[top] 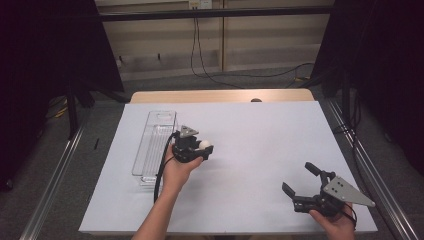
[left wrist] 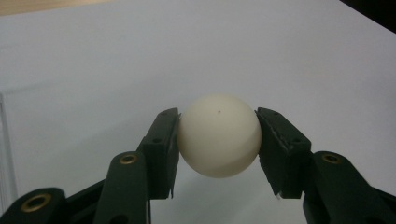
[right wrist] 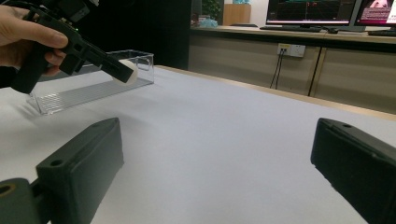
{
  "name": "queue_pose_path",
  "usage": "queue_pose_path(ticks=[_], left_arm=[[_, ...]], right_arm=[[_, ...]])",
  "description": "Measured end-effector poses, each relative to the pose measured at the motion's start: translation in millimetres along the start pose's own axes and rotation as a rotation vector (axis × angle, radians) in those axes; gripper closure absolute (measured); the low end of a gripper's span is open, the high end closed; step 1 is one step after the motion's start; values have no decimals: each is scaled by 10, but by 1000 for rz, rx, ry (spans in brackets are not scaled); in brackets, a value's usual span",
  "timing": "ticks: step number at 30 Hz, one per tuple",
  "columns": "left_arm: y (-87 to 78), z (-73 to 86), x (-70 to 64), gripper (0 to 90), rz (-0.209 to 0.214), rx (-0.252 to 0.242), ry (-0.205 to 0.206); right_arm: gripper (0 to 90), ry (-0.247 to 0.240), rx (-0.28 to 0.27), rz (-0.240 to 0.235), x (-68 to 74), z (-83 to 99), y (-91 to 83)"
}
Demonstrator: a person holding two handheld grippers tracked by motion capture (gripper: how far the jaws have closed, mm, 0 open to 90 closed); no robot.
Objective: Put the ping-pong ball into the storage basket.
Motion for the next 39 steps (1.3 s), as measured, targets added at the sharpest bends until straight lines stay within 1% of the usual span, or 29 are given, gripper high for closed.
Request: queue_pose_path(ticks=[1, 2, 5, 6, 8, 9, 10, 11, 12, 13, 15, 17, 18, 19, 23, 25, 26, 28, 29, 30, 32, 33, 34, 36, 37, 38, 39], left_arm=[[-9, -3, 3, 511, -2, 4, 1], [-9, -12, 2, 511, -6, -4, -4], [-9, -16, -16, 511, 2, -13, -17], [-24, -13, -5, 511, 0, -1, 1], [-30, -25, -1, 511, 3, -12, -9], [-35, -22, 2, 511, 4, -8, -7], [-42, -19, 17, 511, -1, -3, 4], [-41, -21, 9, 511, 6, -8, -9], [-47, -21, 21, 511, 1, -4, -2], [-50, -23, 25, 511, -1, -8, -10], [-55, -23, 28, 511, 0, -7, -9], [-58, -20, 31, 511, 0, 3, 1], [-58, -21, 30, 511, 1, 3, 1], [-52, -29, 20, 511, 5, -8, -11], [-74, -32, 39, 511, 0, 3, 6], [-85, -36, 45, 511, -2, 1, 0], [-84, -45, 42, 511, -3, -8, -11], [-107, -43, 66, 511, -9, 6, 12], [-108, -55, 57, 511, -8, -8, -6], [-124, -53, 69, 511, -8, 4, 10], [-132, -72, 66, 511, -6, -12, -7], [-147, -71, 83, 511, -8, -1, 9], [-154, -77, 84, 511, -9, -4, 7], [-158, -88, 87, 511, -7, -15, -9], [-166, -86, 99, 511, -10, -9, 1], [-166, -89, 93, 511, -6, -13, -7], [-177, -84, 108, 511, -8, -2, 9]], right_arm=[[19, 14, 1, 6, -9, 1, -6], [19, 20, -6, 5, -9, -4, -3], [19, 12, 2, 3, -3, 0, -1], [19, 13, -4, 0, 6, -7, 0], [19, 5, -2, -2, 9, -9, -4], [19, 2, -4, -1, 3, -6, -2], [19, 11, -1, 4, -1, -2, -2], [19, 15, 2, 1, -4, 4, -4], [19, 19, 3, 2, -6, 5, -3], [19, 14, -1, 4, -15, 4, -6], [19, 11, -2, 4, -21, -1, -13], [19, 13, 1, 3, -23, 0, -14], [19, 13, -3, 13, -27, -2, -9], [19, 14, -1, 12, -26, 0, -9], [19, 18, -1, 16, -31, 4, -6], [19, 20, 0, 15, -31, 5, -7], [19, 16, 0, 14, -33, 6, -5], [19, 18, 3, 14, -33, 11, -4], [19, 21, 4, 13, -31, 11, -3], [19, 21, 4, 13, -32, 12, -2], [19, 19, 7, 7, -32, 19, 0], [19, 19, 9, 5, -34, 21, 0], [19, 22, 6, 8, -36, 21, 4], [19, 21, 7, 12, -41, 23, 6], [19, 22, 7, 13, -43, 24, 7], [19, 27, 5, 14, -44, 23, 8], [19, 27, 5, 15, -45, 22, 8]])
Point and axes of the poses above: each handheld gripper's, and its own axes: y roughly forward along the jaws, z roughly out of its underside, x roughly to its left, the point moved 7 cm from there along y, roughly forward along the jaws, and after that the axes turned 4 degrees about x, right-handed, at the moved point
